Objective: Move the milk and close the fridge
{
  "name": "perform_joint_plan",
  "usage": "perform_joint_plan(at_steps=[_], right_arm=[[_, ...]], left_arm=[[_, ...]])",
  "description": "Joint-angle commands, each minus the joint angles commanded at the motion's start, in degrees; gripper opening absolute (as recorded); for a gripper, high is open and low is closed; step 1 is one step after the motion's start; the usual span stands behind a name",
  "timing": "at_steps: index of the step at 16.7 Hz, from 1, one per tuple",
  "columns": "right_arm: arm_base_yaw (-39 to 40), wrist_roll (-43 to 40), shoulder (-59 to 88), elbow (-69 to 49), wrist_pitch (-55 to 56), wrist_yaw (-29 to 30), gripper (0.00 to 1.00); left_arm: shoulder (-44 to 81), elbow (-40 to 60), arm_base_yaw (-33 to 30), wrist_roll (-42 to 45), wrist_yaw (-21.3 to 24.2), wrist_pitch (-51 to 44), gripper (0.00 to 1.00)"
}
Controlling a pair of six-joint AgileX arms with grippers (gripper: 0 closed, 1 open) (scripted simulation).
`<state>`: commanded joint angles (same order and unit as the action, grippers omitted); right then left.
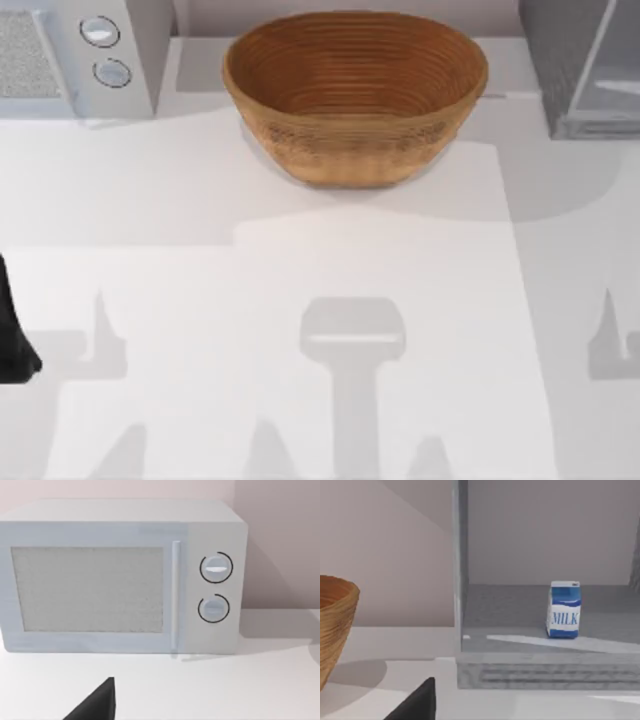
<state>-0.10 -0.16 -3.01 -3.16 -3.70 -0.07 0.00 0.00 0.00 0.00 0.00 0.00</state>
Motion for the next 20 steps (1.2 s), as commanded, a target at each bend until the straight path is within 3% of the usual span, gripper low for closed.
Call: perform_joint_plan(at_steps=[5,14,20], right_arm=[[0.0,-0.7,-13.2,-11.1,-18.0,0.2,1.00],[0.0,-0.8,-37.6,-30.7,-68.0,0.4,1.00],[0.1,-0.5,-43.1,-34.9,-80.5,0.5,1.00]], left_arm=[[0.0,0.0,0.0,0.0,0.0,0.0,1.00],[0.0,0.0,0.0,0.0,0.0,0.0,1.00],[0.0,0.0,0.0,0.0,0.0,0.0,1.00]])
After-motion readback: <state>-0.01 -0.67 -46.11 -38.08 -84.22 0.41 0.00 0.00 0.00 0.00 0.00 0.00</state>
